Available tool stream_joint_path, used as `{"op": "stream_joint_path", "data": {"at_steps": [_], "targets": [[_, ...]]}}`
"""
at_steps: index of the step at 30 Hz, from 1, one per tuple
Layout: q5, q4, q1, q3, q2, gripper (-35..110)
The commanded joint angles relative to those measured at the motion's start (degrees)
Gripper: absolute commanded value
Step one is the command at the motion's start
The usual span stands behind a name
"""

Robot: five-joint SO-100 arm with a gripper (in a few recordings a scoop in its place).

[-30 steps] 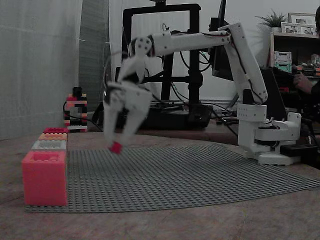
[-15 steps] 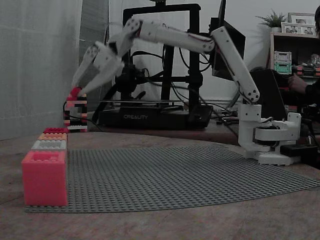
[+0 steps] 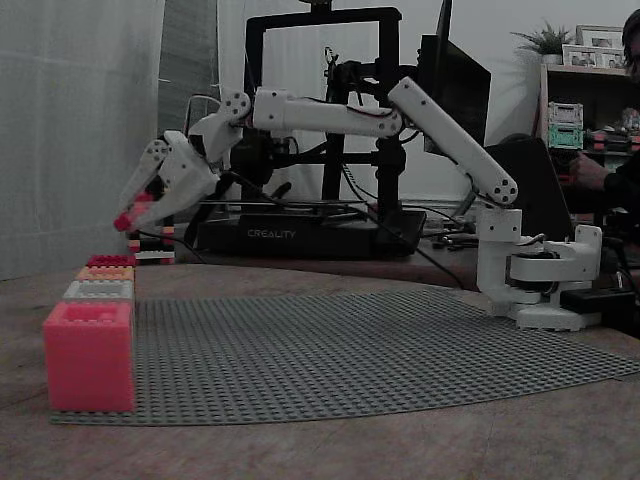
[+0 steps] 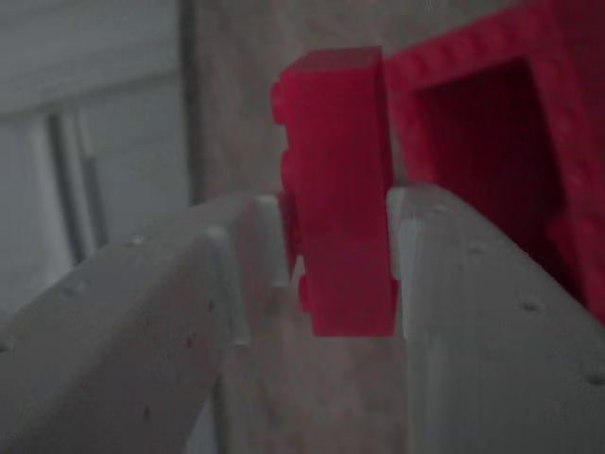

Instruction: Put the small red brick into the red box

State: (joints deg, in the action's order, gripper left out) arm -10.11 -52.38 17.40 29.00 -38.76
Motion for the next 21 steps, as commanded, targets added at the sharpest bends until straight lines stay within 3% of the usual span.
{"op": "stream_joint_path", "data": {"at_steps": [1,21], "targets": [[-0.4,0.5,-1.1,-6.2,-1.5,0],[-2.4,-0.7,-3.1,-6.2,0.8,10]]}}
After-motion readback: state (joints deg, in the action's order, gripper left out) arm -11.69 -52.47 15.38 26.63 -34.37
